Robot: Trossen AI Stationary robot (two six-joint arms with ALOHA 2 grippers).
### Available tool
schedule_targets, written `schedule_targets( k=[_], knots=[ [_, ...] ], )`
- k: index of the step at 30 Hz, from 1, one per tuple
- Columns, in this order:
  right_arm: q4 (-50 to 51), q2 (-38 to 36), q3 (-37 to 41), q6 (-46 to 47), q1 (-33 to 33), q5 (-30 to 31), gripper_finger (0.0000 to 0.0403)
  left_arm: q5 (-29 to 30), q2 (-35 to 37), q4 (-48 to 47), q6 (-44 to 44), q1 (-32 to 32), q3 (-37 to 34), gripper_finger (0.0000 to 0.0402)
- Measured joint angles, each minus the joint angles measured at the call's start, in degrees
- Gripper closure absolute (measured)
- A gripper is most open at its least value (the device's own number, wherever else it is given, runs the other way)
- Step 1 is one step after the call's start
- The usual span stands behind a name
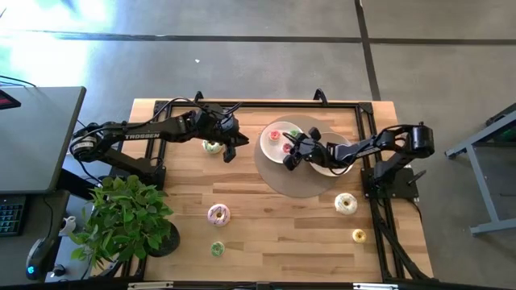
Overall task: Pick & Place donuts
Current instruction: Put the small yellow donut on the white plate
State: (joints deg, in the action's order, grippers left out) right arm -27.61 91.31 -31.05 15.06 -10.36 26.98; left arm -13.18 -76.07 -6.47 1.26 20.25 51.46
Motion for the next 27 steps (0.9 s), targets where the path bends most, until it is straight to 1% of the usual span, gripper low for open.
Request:
schedule_targets(
  k=[2, 4, 7, 9, 11, 13, 15, 18, 20, 22, 23, 24, 27],
  knots=[
    [-4.07, 0.0, 0.0, -0.05, 0.35, -3.66, 0.0289, -0.01, 0.0, -0.45, 0.0, 0.0, 0.0, 0.0349],
    [-8.08, 0.0, 0.0, -0.18, 1.11, -8.57, 0.0289, 0.01, 0.0, -1.04, 0.0, 0.0, 0.02, 0.0349],
    [-11.24, 0.0, -0.15, -1.45, 2.93, -14.56, 0.0289, -0.01, 0.0, -1.52, 0.0, 0.0, 0.0, 0.0349],
    [-9.58, -0.16, -1.52, -1.5, 4.58, -17.56, 0.0289, -0.01, 0.0, -1.46, 0.0, 0.0, 0.0, 0.0349],
    [-4.87, -0.69, -4.3, -1.59, 6.55, -20.32, 0.0289, -0.01, 0.0, -1.47, 0.0, 0.0, 0.0, 0.0349],
    [2.58, -1.48, -8.51, -1.94, 8.76, -20.85, 0.0289, -0.01, 0.0, -1.43, -0.03, 0.0, 0.0, 0.0349],
    [13.78, -1.86, -14.13, -3.47, 10.91, -20.49, 0.0289, 0.05, 0.0, -0.96, -0.04, 0.0, 0.0, 0.0349],
    [35.39, -1.86, -24.18, -3.88, 14.03, -18.37, 0.0289, 0.21, 0.0, -0.68, -0.22, 0.0, 0.0, 0.0349],
    [50.32, -1.74, -30.06, -1.98, 15.81, -18.16, 0.0289, 0.23, 0.0, -1.05, -0.33, 0.0, 0.0, 0.0349],
    [63.91, -1.73, -34.52, 2.86, 17.76, -19.67, 0.0289, 0.19, 0.0, -1.08, -0.4, 0.0, 0.0, 0.0349],
    [69.64, -1.73, -35.88, 6.81, 18.85, -20.88, 0.0289, 0.19, 0.0, -1.11, -0.38, 0.0, 0.0, 0.0349],
    [73.93, -1.73, -36.76, 11.24, 20.04, -22.59, 0.0289, 0.19, 0.0, -1.1, -0.38, 0.0, 0.02, 0.0349],
    [81.3, -1.69, -36.53, 24.66, 23.63, -29.28, 0.0289, 0.19, 0.0, -1.21, -0.36, 0.0, 0.0, 0.0349]
  ],
)
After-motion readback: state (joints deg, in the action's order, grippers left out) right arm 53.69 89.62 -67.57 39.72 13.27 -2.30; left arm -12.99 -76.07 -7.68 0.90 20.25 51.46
